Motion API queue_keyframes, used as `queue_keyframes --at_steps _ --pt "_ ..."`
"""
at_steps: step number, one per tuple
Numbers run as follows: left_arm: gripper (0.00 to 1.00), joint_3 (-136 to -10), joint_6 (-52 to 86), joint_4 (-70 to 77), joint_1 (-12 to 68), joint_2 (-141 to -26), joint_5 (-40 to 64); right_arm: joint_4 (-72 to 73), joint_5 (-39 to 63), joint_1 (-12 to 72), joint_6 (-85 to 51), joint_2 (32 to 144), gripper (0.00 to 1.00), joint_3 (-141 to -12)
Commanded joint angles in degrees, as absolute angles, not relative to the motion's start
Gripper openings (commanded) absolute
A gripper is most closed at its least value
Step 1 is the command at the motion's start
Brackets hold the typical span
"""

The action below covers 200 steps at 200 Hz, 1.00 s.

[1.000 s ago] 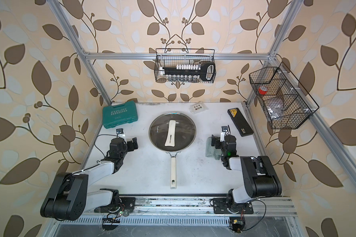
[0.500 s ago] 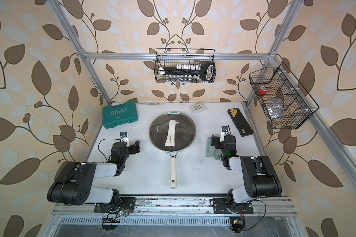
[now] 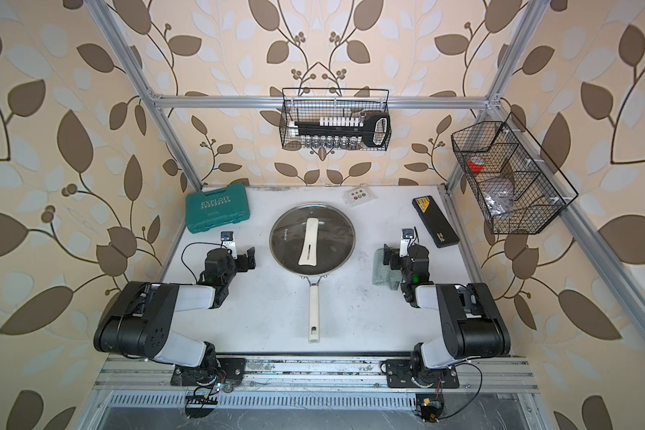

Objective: Wipe the pot lid with a cloth
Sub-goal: Reset both arms

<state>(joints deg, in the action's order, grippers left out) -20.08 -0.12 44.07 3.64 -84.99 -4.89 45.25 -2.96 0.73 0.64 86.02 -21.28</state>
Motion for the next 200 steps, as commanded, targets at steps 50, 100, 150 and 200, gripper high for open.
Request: queue_keyframes --at_steps 50,100,150,200 --pt "0.99 -21.26 -1.25 43.77 2.91 -85.36 -4.31 49.67 0.48 0.4 0.65 88.05 0.99 -21.37" --pt "0.99 -21.19 -1.2 43.68 2.92 -85.34 -4.31 44.34 -0.63 0.18 0.2 85.59 0.99 -21.98" --pt "0.99 -21.22 -1.16 43.68 2.95 -85.34 -4.23 44.17 -0.27 0.04 0.26 85.82 0.99 -22.39" --pt "0.99 -21.25 -1.17 43.68 2.94 -85.34 -4.22 43.45 0.0 0.0 0.13 86.56 0.99 -23.28"
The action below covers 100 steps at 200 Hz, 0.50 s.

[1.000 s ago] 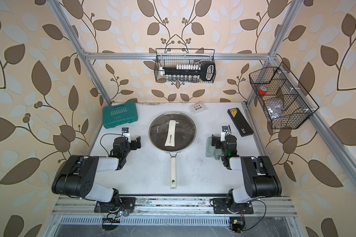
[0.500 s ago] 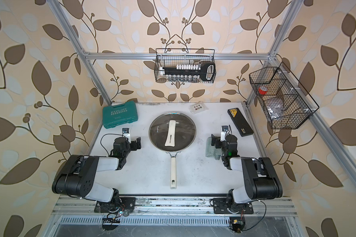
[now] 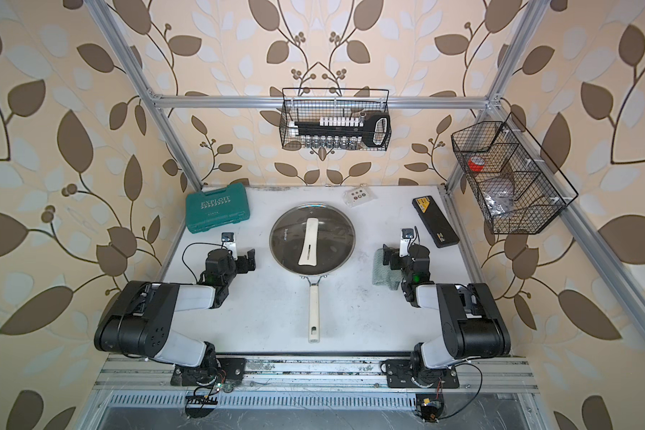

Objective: Wipe the pot lid with a cloth
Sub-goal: Reset both arms

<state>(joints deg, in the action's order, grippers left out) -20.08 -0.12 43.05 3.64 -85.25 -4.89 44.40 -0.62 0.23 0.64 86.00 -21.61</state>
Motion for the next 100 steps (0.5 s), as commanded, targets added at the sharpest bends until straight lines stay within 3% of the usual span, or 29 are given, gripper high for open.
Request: queue_keyframes --at_steps 1,100 --pt "0.99 -21.26 -1.15 43.68 2.92 -85.34 -4.22 43.39 0.0 0.0 0.15 86.48 0.99 -23.24" --pt "0.99 -21.48 -1.18 43.22 2.73 -85.41 -4.0 43.44 0.86 0.0 0.67 84.06 0.99 -22.12"
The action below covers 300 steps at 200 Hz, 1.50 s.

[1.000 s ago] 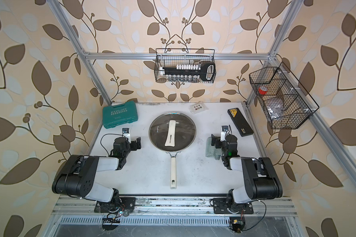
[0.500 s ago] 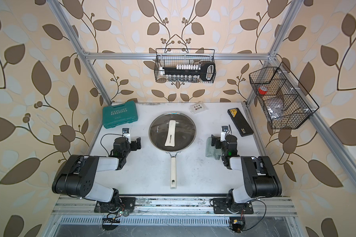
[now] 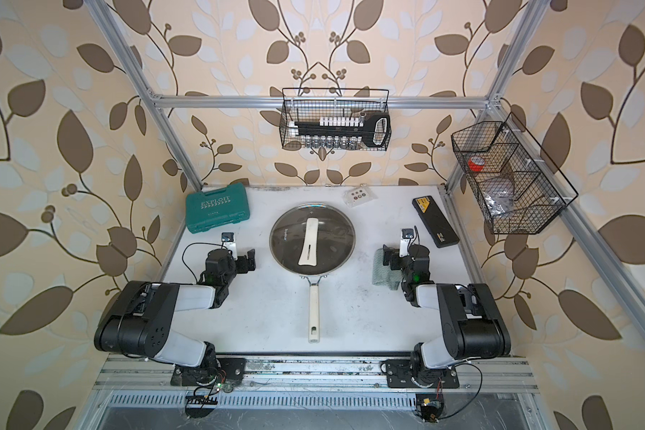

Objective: Wipe the pot lid with a cloth
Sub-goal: Reset both arms

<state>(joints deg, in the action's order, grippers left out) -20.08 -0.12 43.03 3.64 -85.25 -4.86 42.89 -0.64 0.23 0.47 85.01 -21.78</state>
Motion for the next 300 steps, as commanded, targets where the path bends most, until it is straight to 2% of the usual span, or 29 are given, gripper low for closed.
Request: queue_keyframes --at_steps 1,12,128,135,147,160,175,185,203,220,230,237,248,258,300 --pt "0.99 -21.46 -1.16 43.28 2.77 -85.42 -4.11 43.56 0.78 0.0 0.69 84.26 0.99 -22.13" --pt "0.99 -21.45 -1.15 43.24 2.75 -85.43 -3.91 47.32 1.78 -0.2 0.25 87.77 0.99 -22.44" --pt "0.99 -22.09 -0.87 42.65 1.22 -85.03 -1.46 45.39 1.31 -0.27 0.45 85.77 0.99 -22.01" --pt "0.99 -23.54 -0.74 39.15 1.21 -83.32 -1.81 42.76 0.95 -0.32 0.4 84.64 0.99 -22.74" --pt "0.99 -25.93 -1.98 31.39 1.22 -79.25 1.5 40.3 3.2 -0.3 1.37 83.54 0.99 -23.6" --pt "0.99 -24.0 -3.67 36.02 1.15 -81.56 5.51 44.61 4.33 -0.19 1.58 86.19 0.99 -22.81" --pt "0.99 -22.52 -0.73 43.96 0.83 -86.87 -0.72 44.18 1.85 -0.27 0.62 86.17 0.99 -22.52" --pt "0.99 -22.92 -0.23 39.89 0.81 -85.09 -0.59 44.6 1.85 -0.32 0.62 86.26 0.99 -22.5" --pt "0.99 -22.39 -0.19 41.24 0.83 -84.84 -1.09 42.69 1.08 -0.27 0.5 84.12 0.99 -22.65" --pt "0.99 -22.99 1.81 38.87 0.86 -83.5 -5.32 43.06 2.22 -0.31 0.91 84.61 0.99 -22.49" --pt "0.99 -21.95 0.83 43.52 0.87 -86.34 -4.73 47.74 2.81 -0.5 0.37 87.8 0.99 -22.33" --pt "0.99 -21.06 0.49 46.62 0.88 -87.06 -4.73 46.08 2.49 -0.57 0.56 86.54 0.99 -21.89" --pt "0.99 -22.28 1.01 40.96 0.95 -85.21 -4.25 43.75 2.04 -0.57 0.48 85.78 0.99 -22.57" --pt "0.99 -21.4 0.53 44.53 0.89 -86.22 -4.46 43.76 2.02 -0.53 0.44 86.07 0.99 -22.88" --pt "0.99 -22.47 1.03 41.83 0.81 -86.03 -3.78 43.77 2.01 -0.53 0.44 85.96 0.99 -22.83"
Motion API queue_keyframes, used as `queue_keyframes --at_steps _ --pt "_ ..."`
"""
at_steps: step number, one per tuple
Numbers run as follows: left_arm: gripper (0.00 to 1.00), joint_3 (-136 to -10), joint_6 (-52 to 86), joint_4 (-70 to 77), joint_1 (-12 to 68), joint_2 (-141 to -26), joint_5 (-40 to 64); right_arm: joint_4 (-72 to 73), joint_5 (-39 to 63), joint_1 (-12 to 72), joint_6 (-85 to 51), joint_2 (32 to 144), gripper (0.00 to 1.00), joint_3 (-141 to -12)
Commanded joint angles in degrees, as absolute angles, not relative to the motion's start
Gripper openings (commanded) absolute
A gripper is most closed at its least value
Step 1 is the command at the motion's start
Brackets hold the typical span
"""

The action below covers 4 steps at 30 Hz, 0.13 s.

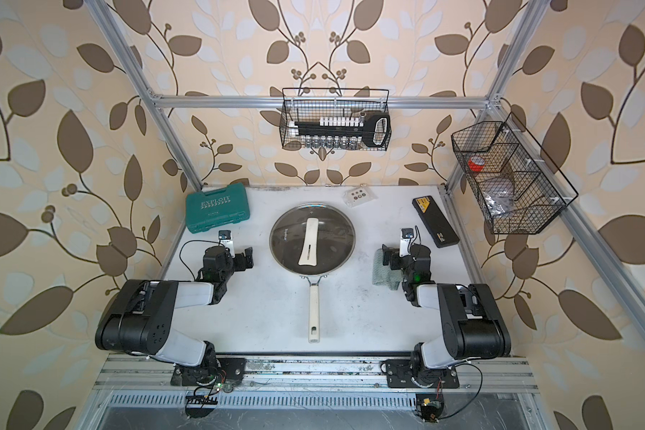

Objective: Wipe the pot lid with a cloth
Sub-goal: Reset both arms

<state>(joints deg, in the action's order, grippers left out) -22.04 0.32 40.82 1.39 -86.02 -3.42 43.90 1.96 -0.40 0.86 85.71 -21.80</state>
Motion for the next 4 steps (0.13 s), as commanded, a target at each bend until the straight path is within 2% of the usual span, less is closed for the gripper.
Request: queue_keyframes --at_steps 1,4 --pt "0.99 -22.48 1.04 41.74 0.85 -85.99 -3.78 43.77 1.97 -0.53 0.44 85.96 0.99 -22.84" --pt "0.99 -22.31 0.25 41.69 0.82 -85.48 -2.38 43.77 2.02 -0.53 0.43 85.96 0.99 -22.81"
